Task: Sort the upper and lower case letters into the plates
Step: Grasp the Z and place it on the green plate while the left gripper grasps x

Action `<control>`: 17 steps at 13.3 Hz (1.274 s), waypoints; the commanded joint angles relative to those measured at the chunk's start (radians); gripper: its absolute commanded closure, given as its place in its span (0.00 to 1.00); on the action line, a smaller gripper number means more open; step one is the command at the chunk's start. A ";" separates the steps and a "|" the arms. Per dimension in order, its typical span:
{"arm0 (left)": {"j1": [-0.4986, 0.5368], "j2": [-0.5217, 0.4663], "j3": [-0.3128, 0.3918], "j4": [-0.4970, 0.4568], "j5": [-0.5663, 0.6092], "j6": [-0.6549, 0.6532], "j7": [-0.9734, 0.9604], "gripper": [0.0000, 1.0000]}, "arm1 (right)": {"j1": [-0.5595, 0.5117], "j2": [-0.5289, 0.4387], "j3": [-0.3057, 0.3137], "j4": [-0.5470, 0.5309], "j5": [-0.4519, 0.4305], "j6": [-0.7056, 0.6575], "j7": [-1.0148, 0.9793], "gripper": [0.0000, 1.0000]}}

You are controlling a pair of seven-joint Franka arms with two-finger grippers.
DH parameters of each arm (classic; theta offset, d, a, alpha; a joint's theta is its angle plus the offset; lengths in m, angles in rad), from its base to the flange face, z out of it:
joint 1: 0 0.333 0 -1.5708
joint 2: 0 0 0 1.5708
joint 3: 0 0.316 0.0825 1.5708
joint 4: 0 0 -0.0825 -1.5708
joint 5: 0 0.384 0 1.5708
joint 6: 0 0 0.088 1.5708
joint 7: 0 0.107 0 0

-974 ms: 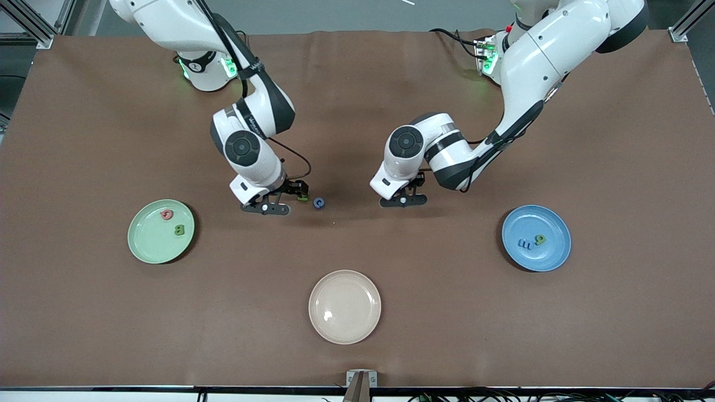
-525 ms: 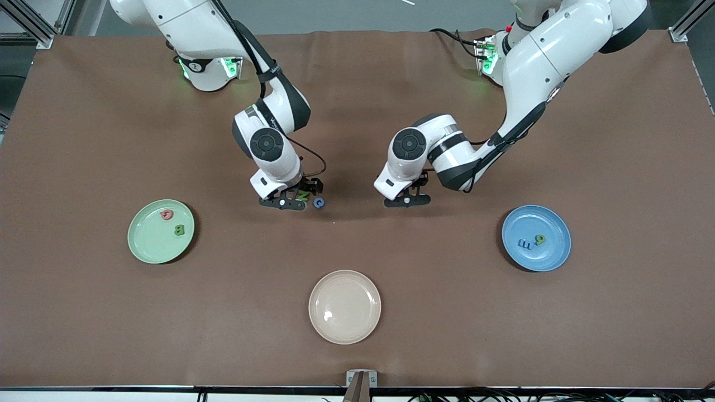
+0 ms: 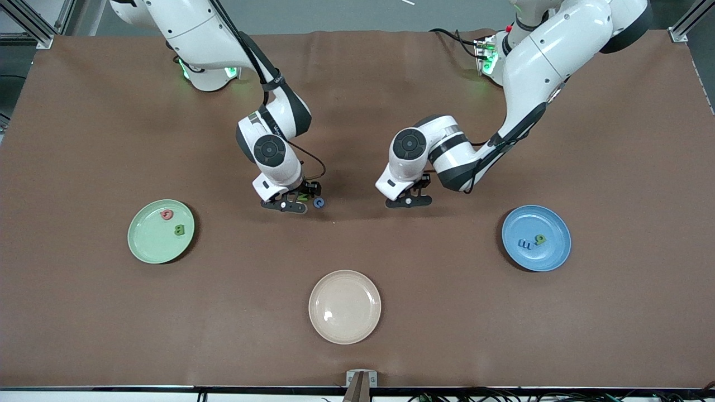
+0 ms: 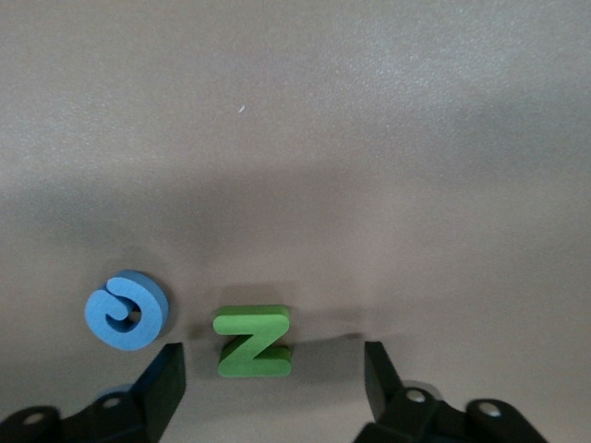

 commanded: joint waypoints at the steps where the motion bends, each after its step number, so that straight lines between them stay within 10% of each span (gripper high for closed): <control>1: 0.001 -0.017 0.003 -0.026 0.020 0.013 -0.046 0.36 | 0.010 -0.003 -0.008 -0.011 0.018 0.020 0.008 0.41; 10: -0.010 -0.014 0.003 -0.029 0.018 0.013 -0.092 0.52 | 0.004 0.000 -0.008 -0.008 0.018 0.035 0.008 0.85; 17: -0.013 -0.012 0.004 -0.026 0.018 0.013 -0.101 0.66 | -0.220 -0.170 -0.025 0.007 -0.003 -0.220 -0.252 0.87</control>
